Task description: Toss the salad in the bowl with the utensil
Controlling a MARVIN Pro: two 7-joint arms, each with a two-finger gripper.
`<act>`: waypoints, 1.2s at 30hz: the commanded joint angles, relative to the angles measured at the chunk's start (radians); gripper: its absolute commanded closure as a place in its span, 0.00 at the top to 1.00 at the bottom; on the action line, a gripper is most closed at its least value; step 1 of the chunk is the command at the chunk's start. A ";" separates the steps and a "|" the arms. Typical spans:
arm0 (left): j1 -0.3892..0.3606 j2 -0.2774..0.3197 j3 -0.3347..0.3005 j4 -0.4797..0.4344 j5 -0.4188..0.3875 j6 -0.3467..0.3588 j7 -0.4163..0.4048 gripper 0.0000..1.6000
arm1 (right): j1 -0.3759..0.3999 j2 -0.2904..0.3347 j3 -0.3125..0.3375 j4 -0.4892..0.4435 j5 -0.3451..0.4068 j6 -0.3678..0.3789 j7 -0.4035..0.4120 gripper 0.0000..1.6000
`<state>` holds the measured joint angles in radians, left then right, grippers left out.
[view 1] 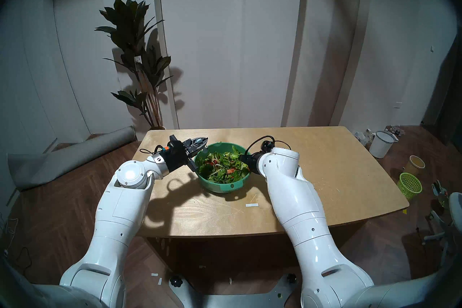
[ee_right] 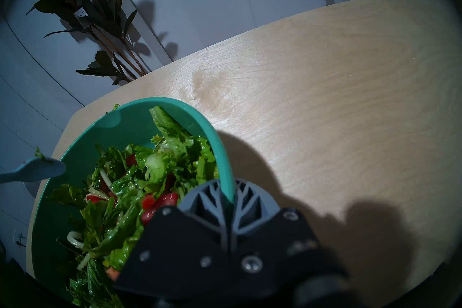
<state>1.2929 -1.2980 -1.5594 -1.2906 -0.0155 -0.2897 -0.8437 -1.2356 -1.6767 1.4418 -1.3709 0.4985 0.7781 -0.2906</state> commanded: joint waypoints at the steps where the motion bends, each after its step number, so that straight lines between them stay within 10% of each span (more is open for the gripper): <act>1: 0.023 -0.003 0.016 -0.106 0.102 0.116 0.094 0.00 | 0.007 -0.004 0.000 -0.019 0.001 -0.003 0.001 0.00; 12: 0.031 -0.076 0.049 -0.177 0.275 0.370 0.279 0.00 | 0.003 -0.005 0.000 -0.027 0.002 -0.002 0.000 0.00; 36: -0.008 -0.307 -0.040 -0.183 0.243 0.775 0.338 0.00 | -0.004 -0.006 0.001 -0.038 0.002 -0.001 -0.003 0.00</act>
<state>1.2996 -1.5271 -1.5693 -1.4478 0.2582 0.3911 -0.4938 -1.2434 -1.6776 1.4418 -1.3811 0.4990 0.7784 -0.2907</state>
